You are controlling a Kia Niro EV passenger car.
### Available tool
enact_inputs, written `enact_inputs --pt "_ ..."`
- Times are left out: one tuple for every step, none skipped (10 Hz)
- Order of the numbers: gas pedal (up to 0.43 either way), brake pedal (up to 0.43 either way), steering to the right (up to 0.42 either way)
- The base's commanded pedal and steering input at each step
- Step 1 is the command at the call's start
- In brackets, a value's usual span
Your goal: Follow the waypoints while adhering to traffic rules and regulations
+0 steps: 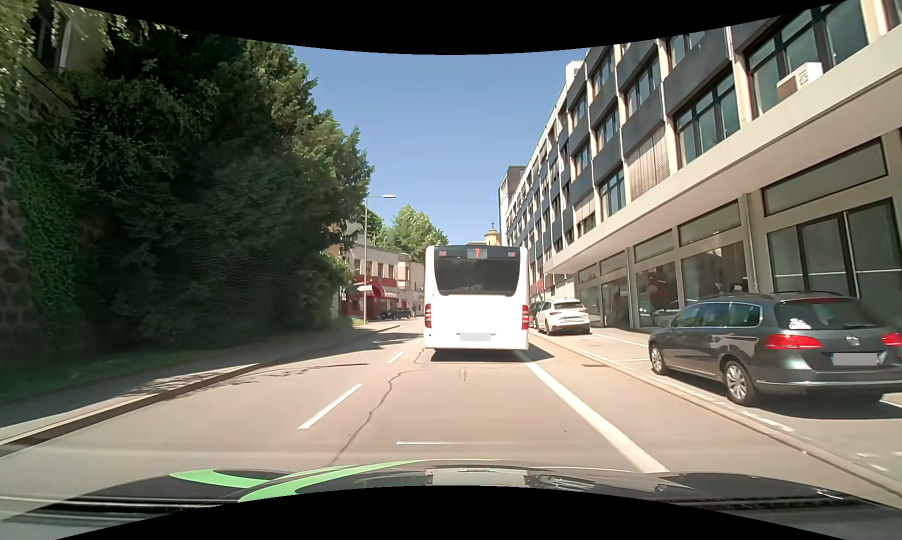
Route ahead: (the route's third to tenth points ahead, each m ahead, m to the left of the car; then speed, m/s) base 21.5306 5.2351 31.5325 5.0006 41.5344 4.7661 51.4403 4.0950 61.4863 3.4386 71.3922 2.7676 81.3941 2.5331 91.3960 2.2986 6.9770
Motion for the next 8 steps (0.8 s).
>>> enact_inputs --pt "0.169 0.000 -0.006" --pt "0.169 0.000 -0.006" --pt "0.169 0.000 -0.003" --pt "0.169 0.000 0.001" --pt "0.169 0.000 0.001" --pt "0.169 0.000 0.001" --pt "0.169 0.000 0.002" --pt "0.169 0.000 0.002"
